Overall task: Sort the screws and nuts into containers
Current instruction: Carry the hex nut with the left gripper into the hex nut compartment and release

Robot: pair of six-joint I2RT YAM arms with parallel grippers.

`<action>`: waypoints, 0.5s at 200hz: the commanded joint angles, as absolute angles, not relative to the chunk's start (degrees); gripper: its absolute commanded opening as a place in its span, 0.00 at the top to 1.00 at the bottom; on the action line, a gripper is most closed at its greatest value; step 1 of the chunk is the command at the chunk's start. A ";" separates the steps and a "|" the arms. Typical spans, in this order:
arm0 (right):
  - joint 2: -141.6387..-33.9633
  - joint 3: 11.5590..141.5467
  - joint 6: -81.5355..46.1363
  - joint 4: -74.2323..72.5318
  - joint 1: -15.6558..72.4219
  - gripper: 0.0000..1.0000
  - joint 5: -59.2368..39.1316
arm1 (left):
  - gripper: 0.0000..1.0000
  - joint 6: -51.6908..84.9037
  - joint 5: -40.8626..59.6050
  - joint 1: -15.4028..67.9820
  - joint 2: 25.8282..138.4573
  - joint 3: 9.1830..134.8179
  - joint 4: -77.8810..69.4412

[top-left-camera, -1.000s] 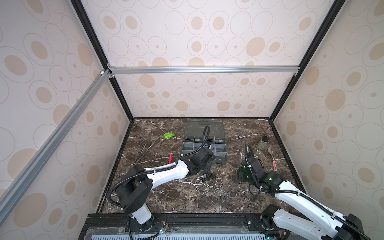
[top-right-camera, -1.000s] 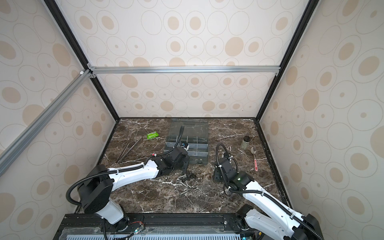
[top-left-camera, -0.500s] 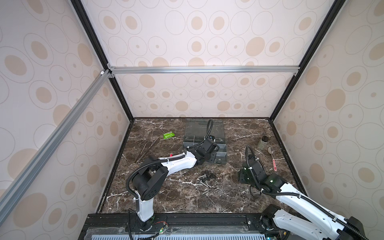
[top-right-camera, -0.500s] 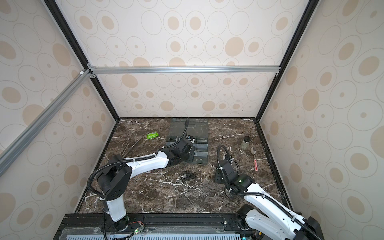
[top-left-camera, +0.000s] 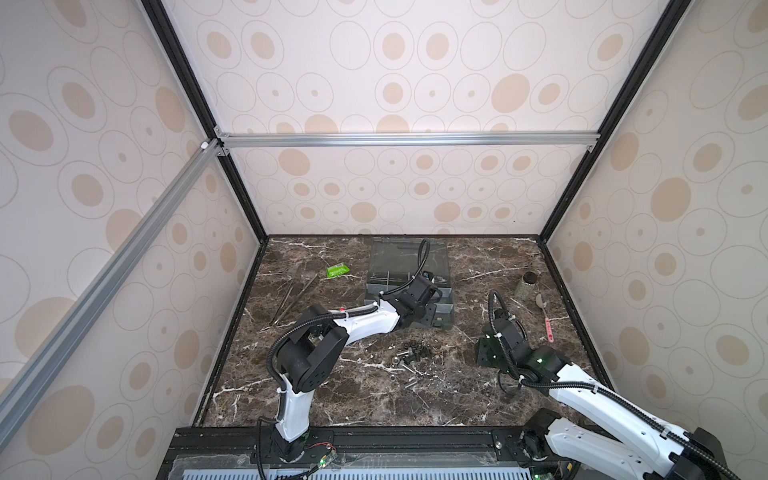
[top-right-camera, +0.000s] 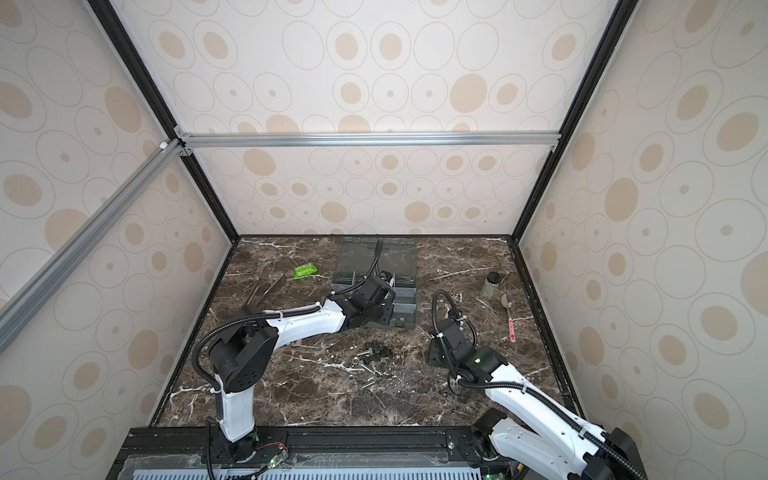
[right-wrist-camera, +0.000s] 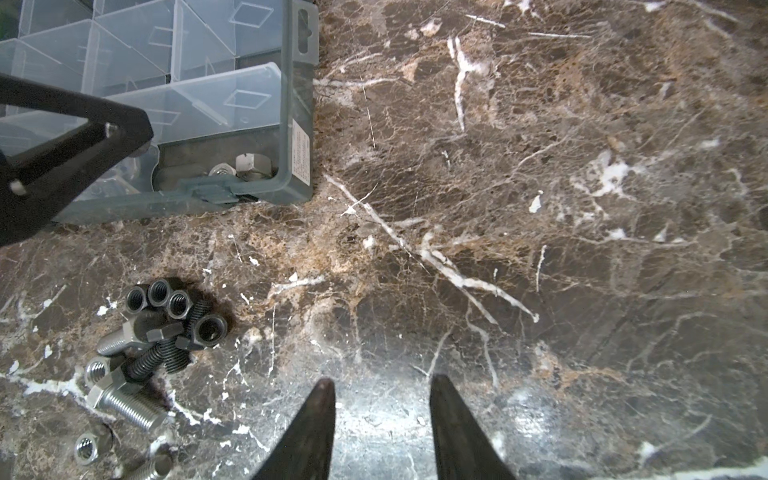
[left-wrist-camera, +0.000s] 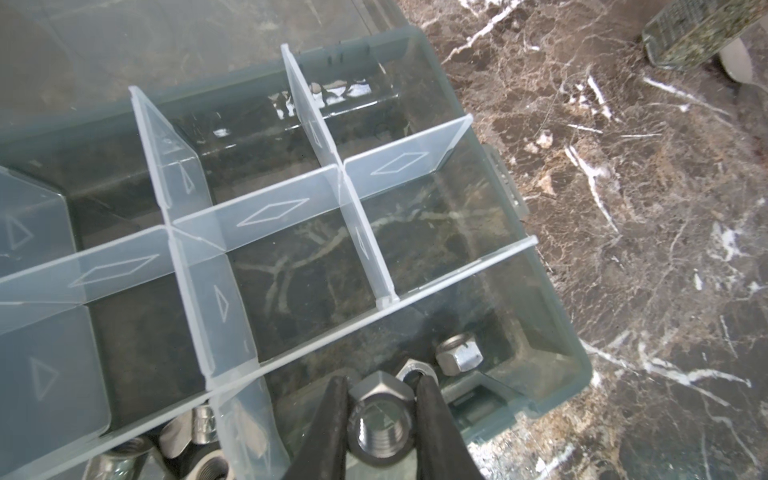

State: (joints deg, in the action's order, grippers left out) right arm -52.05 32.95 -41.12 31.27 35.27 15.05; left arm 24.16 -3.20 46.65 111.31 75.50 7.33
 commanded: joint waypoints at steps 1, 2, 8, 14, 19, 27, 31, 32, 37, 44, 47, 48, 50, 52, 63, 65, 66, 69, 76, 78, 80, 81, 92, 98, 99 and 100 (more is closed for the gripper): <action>-52.33 32.92 -41.99 31.73 35.20 0.59 15.47 | 0.73 24.04 -2.47 46.19 111.89 77.78 6.33; -52.31 32.89 -41.96 31.73 35.18 0.59 15.47 | 0.73 24.06 -2.42 46.17 111.89 77.74 6.33; -52.30 32.87 -42.01 31.83 35.16 0.59 15.42 | 0.72 24.15 -2.37 46.09 111.97 77.70 6.25; -52.32 32.89 -41.97 31.85 35.16 0.59 15.40 | 0.71 24.24 -2.40 46.14 111.89 77.61 6.22; -52.31 32.92 -41.99 31.82 35.16 0.59 15.39 | 0.70 24.32 -2.31 46.09 111.94 77.53 6.15; -52.30 32.94 -41.97 31.92 35.16 0.59 15.33 | 0.67 24.41 -2.36 46.07 111.89 77.46 6.14; -52.34 32.90 -41.99 31.97 35.16 0.59 15.38 | 0.66 24.48 -2.29 46.03 111.89 77.43 6.07; -52.36 32.89 -41.96 31.94 35.16 0.59 15.38 | 0.66 24.50 -2.29 46.04 111.88 77.43 6.07; -52.37 32.92 -41.95 31.99 35.17 0.59 15.40 | 0.65 24.62 -2.29 46.05 111.77 77.35 5.99; -52.31 32.83 -41.93 32.03 35.16 0.59 15.41 | 0.64 24.68 -2.22 46.05 111.64 77.18 5.85; -52.35 32.87 -41.92 32.04 35.16 0.59 15.41 | 0.64 24.74 -2.20 45.99 111.59 77.09 5.82; -52.35 32.87 -41.92 32.04 35.16 0.59 15.41 | 0.64 24.76 -2.20 46.02 111.61 77.09 5.81; -52.26 32.87 -41.90 32.08 35.20 0.59 15.40 | 0.63 24.78 -2.20 46.05 111.57 77.02 5.78; -52.22 32.87 -41.94 32.01 35.18 0.59 15.41 | 0.63 24.78 -2.20 46.05 111.54 76.95 5.64; -52.23 32.87 -42.05 32.04 35.16 0.59 15.42 | 0.63 24.96 -2.12 45.98 111.38 76.66 5.47; -52.21 32.83 -41.98 32.07 35.16 0.59 15.43 | 0.63 24.96 -2.11 45.97 111.32 76.65 5.50; -52.25 32.81 -42.00 32.03 35.16 0.59 15.45 | 0.63 24.96 -2.11 45.97 111.34 76.56 5.47; -52.27 32.79 -42.05 32.01 35.17 0.59 15.41 | 0.63 25.07 -2.16 45.96 111.29 76.55 5.41; -52.22 32.70 -42.14 32.04 35.16 0.59 15.46 | 0.63 25.05 -2.11 45.97 111.17 76.47 5.42; -52.28 32.72 -42.18 32.03 35.16 0.59 15.42 | 0.63 25.05 -2.11 45.97 111.18 76.38 5.42; -52.25 32.70 -42.18 32.00 35.18 0.59 15.46 | 0.63 25.05 -2.11 45.92 111.14 76.33 5.40; -52.23 32.70 -42.19 32.00 35.21 0.59 15.42 | 0.63 25.09 -2.11 45.90 111.12 76.31 5.42; -52.13 32.46 -42.35 31.93 35.16 0.59 15.42 | 0.63 25.14 -2.15 45.88 110.83 76.04 5.23; -51.97 32.35 -42.39 31.96 35.16 0.59 15.38 | 0.63 25.22 -2.12 45.77 110.75 75.86 5.21; -52.00 32.35 -42.42 31.98 35.16 0.59 15.38 | 0.63 25.22 -2.16 45.74 110.70 75.81 5.20; -52.02 32.35 -42.39 31.98 35.16 0.59 15.38 | 0.63 25.27 -2.22 45.72 110.68 75.79 5.19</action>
